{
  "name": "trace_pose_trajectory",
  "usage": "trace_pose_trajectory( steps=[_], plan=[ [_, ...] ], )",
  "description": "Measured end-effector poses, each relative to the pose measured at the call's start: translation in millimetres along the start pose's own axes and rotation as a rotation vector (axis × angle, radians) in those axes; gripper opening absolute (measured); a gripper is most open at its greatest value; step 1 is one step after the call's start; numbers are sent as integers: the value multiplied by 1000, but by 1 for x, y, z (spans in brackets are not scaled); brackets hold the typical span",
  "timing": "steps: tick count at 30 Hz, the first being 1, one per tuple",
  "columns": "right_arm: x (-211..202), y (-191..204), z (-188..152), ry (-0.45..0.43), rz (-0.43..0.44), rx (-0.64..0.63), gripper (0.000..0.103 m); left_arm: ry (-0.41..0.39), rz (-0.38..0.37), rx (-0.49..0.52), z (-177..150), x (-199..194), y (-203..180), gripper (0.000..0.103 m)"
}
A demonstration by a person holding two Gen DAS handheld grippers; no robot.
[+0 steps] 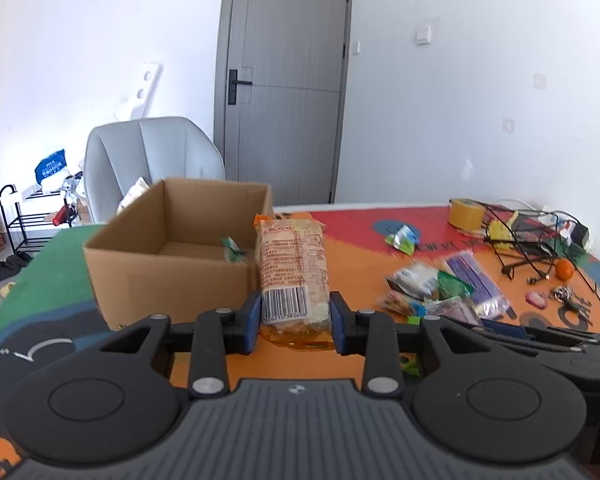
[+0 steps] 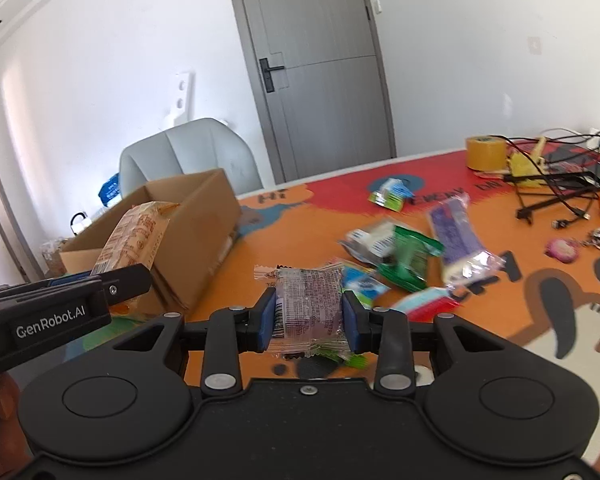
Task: Organize snacks
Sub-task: 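Carry the biscuit roll in the left tool while the right tool carries the cracker pack to the box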
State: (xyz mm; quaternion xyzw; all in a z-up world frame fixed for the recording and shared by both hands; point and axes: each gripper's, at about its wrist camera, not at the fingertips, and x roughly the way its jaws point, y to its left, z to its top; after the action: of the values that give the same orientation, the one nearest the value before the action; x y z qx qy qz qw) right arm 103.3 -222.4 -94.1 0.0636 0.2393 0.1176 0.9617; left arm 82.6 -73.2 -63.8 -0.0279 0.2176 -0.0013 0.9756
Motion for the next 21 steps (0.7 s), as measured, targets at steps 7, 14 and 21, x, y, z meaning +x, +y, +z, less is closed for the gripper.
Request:
trace_pose_trajectory(
  steps=[7, 14, 21],
  plan=[
    [5, 26, 17, -27, 34, -37, 35, -32, 22, -13, 12, -3, 20, 34],
    [12, 45, 34, -42, 70, -52, 35, -43, 28, -37, 27, 0, 45, 34],
    [25, 67, 43, -43, 92, -95, 35, -39, 64, -47, 38, 12, 74, 34]
  ],
)
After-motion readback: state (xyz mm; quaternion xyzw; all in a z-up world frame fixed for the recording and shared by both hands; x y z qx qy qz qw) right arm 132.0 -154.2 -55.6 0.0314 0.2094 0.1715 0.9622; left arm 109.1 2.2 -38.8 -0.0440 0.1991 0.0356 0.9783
